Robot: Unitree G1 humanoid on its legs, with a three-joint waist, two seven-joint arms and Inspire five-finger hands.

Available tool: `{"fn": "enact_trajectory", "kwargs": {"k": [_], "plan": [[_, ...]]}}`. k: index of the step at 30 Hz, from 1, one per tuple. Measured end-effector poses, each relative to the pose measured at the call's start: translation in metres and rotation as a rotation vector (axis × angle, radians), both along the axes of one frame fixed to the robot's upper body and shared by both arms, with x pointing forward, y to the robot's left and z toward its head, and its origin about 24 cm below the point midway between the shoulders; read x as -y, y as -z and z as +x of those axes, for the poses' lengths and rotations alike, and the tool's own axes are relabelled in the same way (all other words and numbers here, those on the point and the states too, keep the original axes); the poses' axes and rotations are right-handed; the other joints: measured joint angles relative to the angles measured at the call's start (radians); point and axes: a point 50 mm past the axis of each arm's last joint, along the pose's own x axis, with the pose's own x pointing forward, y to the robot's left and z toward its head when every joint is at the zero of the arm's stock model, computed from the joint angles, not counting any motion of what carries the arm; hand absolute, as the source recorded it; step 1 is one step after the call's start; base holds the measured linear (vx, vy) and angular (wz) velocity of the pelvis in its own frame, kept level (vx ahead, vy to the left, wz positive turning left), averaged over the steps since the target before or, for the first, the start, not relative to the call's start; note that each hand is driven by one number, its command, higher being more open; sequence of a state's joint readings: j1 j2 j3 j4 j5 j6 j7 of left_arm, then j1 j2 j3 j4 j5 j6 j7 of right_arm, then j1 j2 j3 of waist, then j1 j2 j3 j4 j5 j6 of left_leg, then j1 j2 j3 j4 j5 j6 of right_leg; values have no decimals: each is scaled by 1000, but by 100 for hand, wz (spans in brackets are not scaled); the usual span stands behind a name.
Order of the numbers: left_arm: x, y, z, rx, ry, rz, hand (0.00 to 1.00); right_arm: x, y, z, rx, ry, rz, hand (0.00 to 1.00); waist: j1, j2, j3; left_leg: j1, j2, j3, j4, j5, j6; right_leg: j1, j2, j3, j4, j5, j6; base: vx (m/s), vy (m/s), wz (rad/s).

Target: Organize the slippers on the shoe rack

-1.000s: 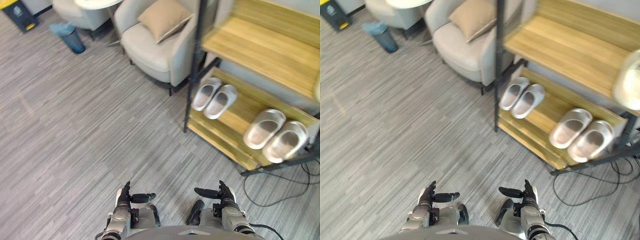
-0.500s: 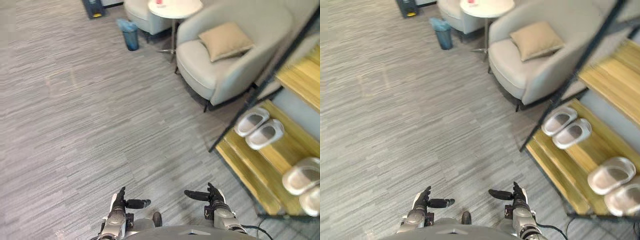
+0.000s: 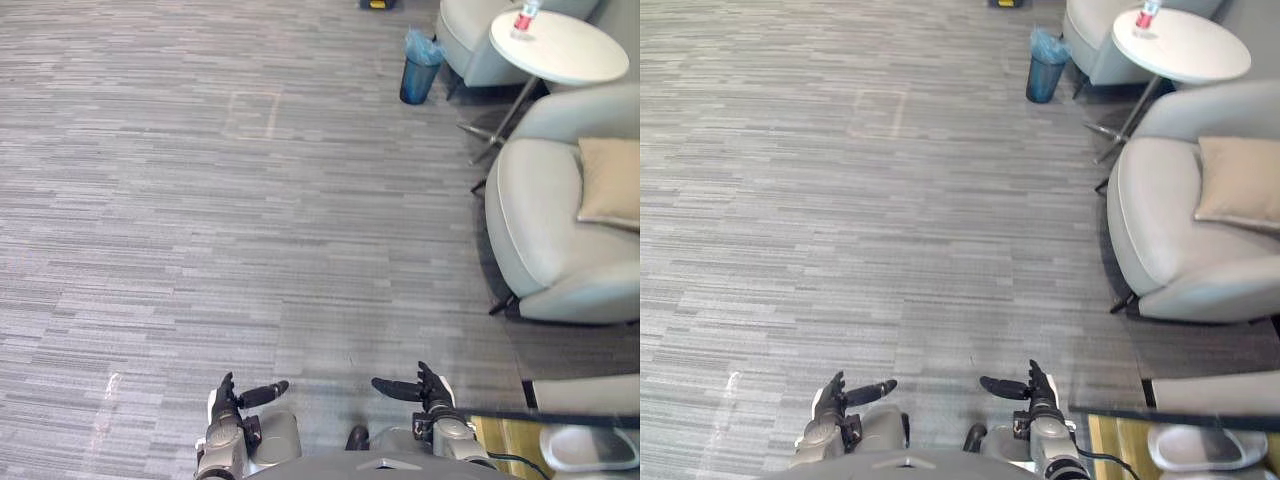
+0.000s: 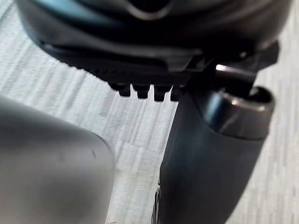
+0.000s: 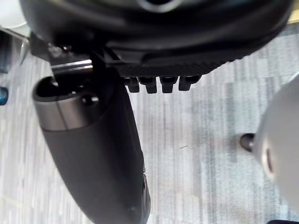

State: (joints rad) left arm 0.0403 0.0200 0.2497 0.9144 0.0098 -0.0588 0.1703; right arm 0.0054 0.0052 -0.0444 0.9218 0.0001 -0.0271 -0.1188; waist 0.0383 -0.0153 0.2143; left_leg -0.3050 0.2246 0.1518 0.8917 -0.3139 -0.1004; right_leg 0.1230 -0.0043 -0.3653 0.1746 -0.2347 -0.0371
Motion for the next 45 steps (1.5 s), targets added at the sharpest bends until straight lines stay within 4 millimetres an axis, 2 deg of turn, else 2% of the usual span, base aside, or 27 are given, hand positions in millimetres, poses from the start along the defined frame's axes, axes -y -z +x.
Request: {"fn": "enact_trajectory", "kwargs": {"k": [2, 3, 4, 5, 6, 8, 11, 13, 15, 18, 19, 20, 24, 25, 27, 29, 32, 33, 34, 35, 36, 38, 39, 40, 42, 43, 45], "plan": [[0, -3, 9, 19, 8, 3, 100, 0, -2, 4, 12, 0, 0, 100, 7, -7, 7, -47, -13, 36, -123, 8, 12, 43, -10, -22, -43, -4, 22, 418, -13, 28], [-1, -5, 14, 29, 17, 10, 100, 0, -2, 6, 14, -1, -2, 100, 7, -12, 13, -87, -34, 61, -238, 34, 47, 70, -16, -44, -62, -11, 48, 442, 78, 50], [-2, -6, 16, 31, 28, 19, 100, 2, -2, 5, 9, -3, -7, 100, 7, -9, 11, -109, -67, 70, -393, 147, 94, 90, -15, -64, -63, -22, 80, 473, 101, 50], [-2, -6, 17, 33, 32, 18, 100, 2, -1, 4, 2, -3, -9, 100, 10, -4, 8, -117, -76, 61, -411, 232, 106, 101, -15, -66, -63, -26, 88, 496, 106, 53], [-9, -9, 21, 41, 46, 47, 100, -3, 1, 2, -18, -12, -1, 100, 17, -53, 9, -109, -114, 59, -405, 208, 117, 108, -47, -72, -63, -28, 107, 572, 122, 53], [-15, -11, 23, 43, 59, 66, 100, -8, 2, 5, -21, -38, 4, 100, 13, -76, 10, -106, -137, 48, -399, 167, 135, 103, -69, -61, -20, 13, 166, 633, 145, 51], [-18, -3, 8, -29, 62, 72, 100, -17, 5, -1, -52, -54, 22, 100, 6, -53, 24, 79, -145, -1, -446, 76, 143, -20, -143, -6, 512, 168, 116, 608, 154, 48], [-21, 0, 0, -70, 80, 91, 100, -18, 5, -1, -47, -74, 20, 100, -2, -52, 26, 194, -152, -29, -529, 65, 142, -138, -138, 55, 726, 59, 86, 523, 2, 51], [-21, 2, -6, -90, 83, 95, 100, -18, 4, 1, -35, -80, 16, 100, -11, -41, 31, 283, -146, -48, -601, 65, 142, -215, -112, 68, 734, 5, 55, 500, -71, 47], [-16, 5, -9, -106, 82, 82, 100, -15, -8, 18, 66, -116, -13, 100, -45, -18, 46, 394, -117, -105, -686, 47, 114, -396, -60, 89, 506, -38, 44, 519, -164, 63], [-15, 7, -11, -117, 83, 77, 100, -14, -11, 23, 84, -118, -16, 100, -51, -22, 46, 419, -110, -120, -702, 35, 101, -438, -52, 125, 340, 6, 80, 642, -238, 80], [-15, 7, -12, -122, 86, 75, 100, -11, -10, 22, 77, -118, -26, 100, -55, -33, 50, 458, -112, -146, -711, 7, 64, -417, -51, 142, 220, 161, 36, 546, -206, 73], [5, 9, -10, -103, 82, 20, 100, -3, -8, 21, 53, -85, -38, 100, -42, 5, 45, 456, -80, -171, -610, 21, 52, -398, -45, 115, 334, 1, 5, 519, -235, 30], [5, 9, -9, -101, 89, 25, 100, -4, -8, 20, 43, -84, -38, 100, -50, 12, 47, 408, -69, -175, -484, 22, 29, -362, -42, 98, 324, -22, 2, 392, -181, 44], [6, 6, -4, -66, 47, 12, 100, -4, -6, 13, 25, -84, -40, 100, -39, 28, 43, 240, -8, -174, -51, 46, -100, -233, -1, 64, 245, -36, -4, 489, -192, 44], [1, 0, 2, -23, 16, 23, 100, -9, -3, 8, 13, -86, -32, 100, -20, 19, 44, 138, 58, -67, 120, 30, -65, -108, 20, 53, 162, -41, -12, 511, -135, 33], [0, -6, 11, 23, 17, 34, 100, -10, -3, 7, 12, -75, -33, 100, 10, 5, 35, 7, 74, 62, -21, 2, 4, 16, 21, 41, 37, -38, -8, 423, -28, 15], [0, -8, 16, 43, 19, 36, 100, -10, -5, 11, 22, -76, -34, 100, 17, 1, 37, -35, 41, 79, -197, 21, 26, 52, 12, 38, -2, -38, 3, 545, 103, -6], [-1, -9, 17, 54, 11, 35, 100, -13, -5, 13, 23, -79, -30, 100, 30, -13, 40, -52, -18, 72, -376, 183, 60, 91, -11, 42, -29, -40, 30, 514, 141, -11], [-2, -9, 17, 56, 7, 37, 100, -14, -5, 12, 18, -80, -27, 100, 39, -28, 40, -39, -32, 75, -384, 185, 67, 99, -27, 45, -35, -39, 32, 538, 119, 6], [-6, -11, 18, 56, 19, 55, 100, -21, -3, 9, 10, -84, -12, 100, 38, -61, 28, -8, -74, 81, -439, 193, 76, 107, -48, 47, -54, -7, 72, 581, 113, 26], [-15, -14, 19, 100, -38, 42, 100, -29, 0, 5, -20, -108, -1, 100, 66, -47, 32, -114, -51, 63, -183, 119, 101, 151, -22, 130, -39, 115, 96, 544, 196, 36], [-15, -15, 19, 99, -28, 51, 100, -29, 2, 3, -34, -106, 1, 100, 63, -60, 22, -116, -100, 56, -228, 102, 101, 151, -45, 132, -13, 110, 104, 601, 369, 41], [-7, -11, 13, 79, 8, 51, 100, -21, 6, -6, -57, -110, -25, 100, 58, -40, -6, -75, -143, 51, -379, 163, 185, 121, -46, 141, 136, 98, 120, 571, 340, 35], [-17, -9, 7, 46, 8, 61, 100, -26, 7, -7, -61, -125, -12, 100, 57, -73, 4, -4, -185, 68, -368, 83, 188, 18, -127, 160, 475, 130, 152, 520, 236, 15], [-22, -7, 3, 15, 27, 83, 100, -25, 6, -5, -55, -126, -14, 100, 33, -82, 6, 61, -207, 69, -384, 46, 191, -90, -174, 171, 718, 129, 144, 499, 110, 6], [-24, -1, -8, -42, 30, 95, 100, -23, 6, -5, -54, -127, -20, 100, 17, -60, 21, 181, -207, 72, -442, 25, 191, -178, -184, 158, 830, 71, 104, 483, 78, -7]]}}
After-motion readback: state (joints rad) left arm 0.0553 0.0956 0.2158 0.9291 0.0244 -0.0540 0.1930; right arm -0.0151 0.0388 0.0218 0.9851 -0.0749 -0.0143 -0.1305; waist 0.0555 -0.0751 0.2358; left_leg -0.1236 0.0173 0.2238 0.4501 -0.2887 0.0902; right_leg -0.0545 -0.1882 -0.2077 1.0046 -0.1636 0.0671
